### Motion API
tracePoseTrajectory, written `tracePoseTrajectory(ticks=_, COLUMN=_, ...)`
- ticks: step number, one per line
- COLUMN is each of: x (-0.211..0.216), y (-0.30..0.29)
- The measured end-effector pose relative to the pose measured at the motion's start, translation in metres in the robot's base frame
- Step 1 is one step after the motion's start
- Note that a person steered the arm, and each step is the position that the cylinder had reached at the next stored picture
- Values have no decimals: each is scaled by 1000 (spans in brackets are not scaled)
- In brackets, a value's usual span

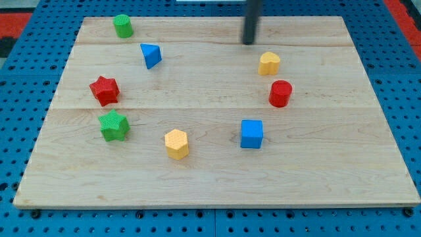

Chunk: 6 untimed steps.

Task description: Move the red star to the top right of the green star

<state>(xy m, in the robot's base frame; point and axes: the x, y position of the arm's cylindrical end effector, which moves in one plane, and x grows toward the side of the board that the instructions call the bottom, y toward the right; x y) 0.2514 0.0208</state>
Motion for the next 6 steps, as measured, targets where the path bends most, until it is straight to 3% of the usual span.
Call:
tracePoseTrajectory(ticks=2, x=16, y=-224)
tracePoseTrajectory(ticks=3, x=38, y=-292)
tracePoseTrajectory(ticks=5, x=196, y=-300)
tracePoseTrajectory(ticks=6, x=158, y=-266)
